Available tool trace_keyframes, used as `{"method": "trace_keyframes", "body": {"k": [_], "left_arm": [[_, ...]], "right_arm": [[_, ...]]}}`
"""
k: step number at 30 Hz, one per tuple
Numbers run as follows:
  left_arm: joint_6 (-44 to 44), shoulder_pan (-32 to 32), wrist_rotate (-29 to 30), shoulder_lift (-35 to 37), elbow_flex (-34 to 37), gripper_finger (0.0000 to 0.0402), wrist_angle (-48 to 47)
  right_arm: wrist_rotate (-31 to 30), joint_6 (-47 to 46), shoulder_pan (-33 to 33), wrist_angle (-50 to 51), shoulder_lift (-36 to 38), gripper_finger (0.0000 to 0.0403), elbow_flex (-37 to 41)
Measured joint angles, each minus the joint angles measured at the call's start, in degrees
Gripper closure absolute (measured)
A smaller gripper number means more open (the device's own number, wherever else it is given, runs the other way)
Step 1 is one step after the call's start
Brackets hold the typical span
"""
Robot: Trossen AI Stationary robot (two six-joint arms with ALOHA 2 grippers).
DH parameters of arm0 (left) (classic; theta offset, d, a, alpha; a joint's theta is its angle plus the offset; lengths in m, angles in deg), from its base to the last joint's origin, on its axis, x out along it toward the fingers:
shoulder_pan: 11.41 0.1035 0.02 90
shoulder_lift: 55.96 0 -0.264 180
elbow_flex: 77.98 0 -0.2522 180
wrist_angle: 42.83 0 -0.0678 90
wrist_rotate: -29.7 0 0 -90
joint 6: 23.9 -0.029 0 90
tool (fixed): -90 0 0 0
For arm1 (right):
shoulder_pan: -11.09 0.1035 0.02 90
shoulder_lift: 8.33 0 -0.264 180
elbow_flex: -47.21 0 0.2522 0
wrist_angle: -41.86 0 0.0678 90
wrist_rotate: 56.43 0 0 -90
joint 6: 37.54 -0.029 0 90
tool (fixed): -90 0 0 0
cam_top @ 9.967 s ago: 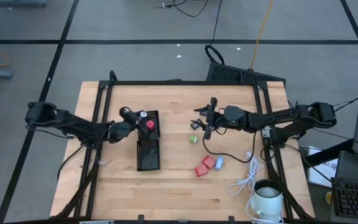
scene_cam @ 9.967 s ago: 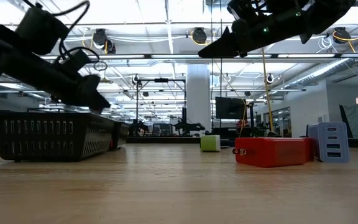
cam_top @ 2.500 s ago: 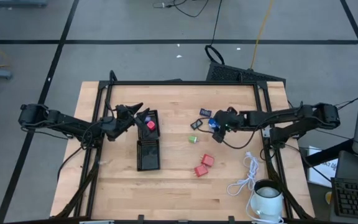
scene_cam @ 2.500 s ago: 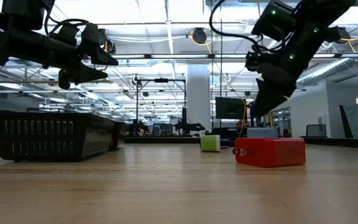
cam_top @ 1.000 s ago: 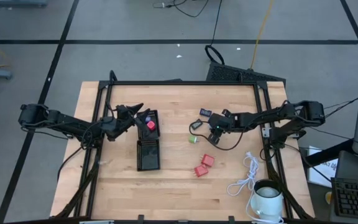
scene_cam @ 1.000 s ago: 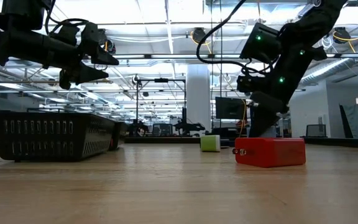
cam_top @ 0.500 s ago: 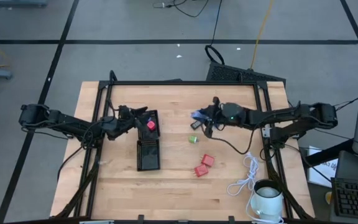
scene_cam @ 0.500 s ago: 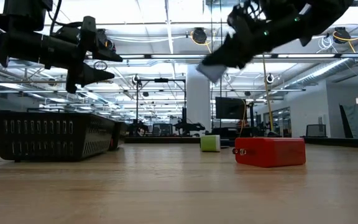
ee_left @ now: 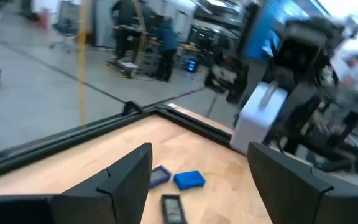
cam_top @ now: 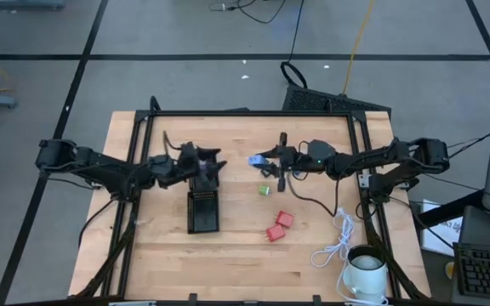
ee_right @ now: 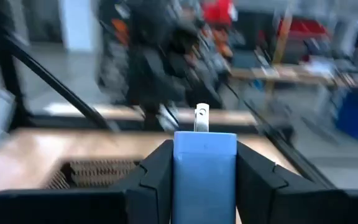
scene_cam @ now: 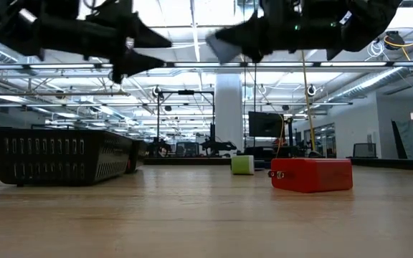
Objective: Pick & Place Office items
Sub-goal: Put the light blue charger adapter into the top black bin
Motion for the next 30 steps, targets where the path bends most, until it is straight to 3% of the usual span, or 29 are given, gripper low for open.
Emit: {"method": "trace_keyframes", "body": {"k": [5,14,24,27,30], "left_arm": [[-6.4,0.0,-3.0,-7.7,-7.1,0.0135,0.2],[-14.6,-0.1,-12.8,-17.7,-18.3,0.0135,0.2],[-16.4,0.0,-13.0,-20.1,-22.7,0.0137,0.5],[-16.6,-0.2,-14.3,-19.9,-22.7,0.0164,0.7],[-16.0,-0.3,-14.8,-19.9,-22.7,0.0222,0.5]], "right_arm": [[4.9,-0.6,0.0,-6.7,0.1,0.029,0.0],[5.9,-2.3,0.0,-8.3,0.1,0.029,0.0],[8.0,-2.7,1.0,-8.4,0.1,0.029,0.0],[7.9,-2.7,0.9,-8.5,0.1,0.029,0.0],[7.9,-2.6,0.9,-8.4,0.1,0.029,0.0]]}}
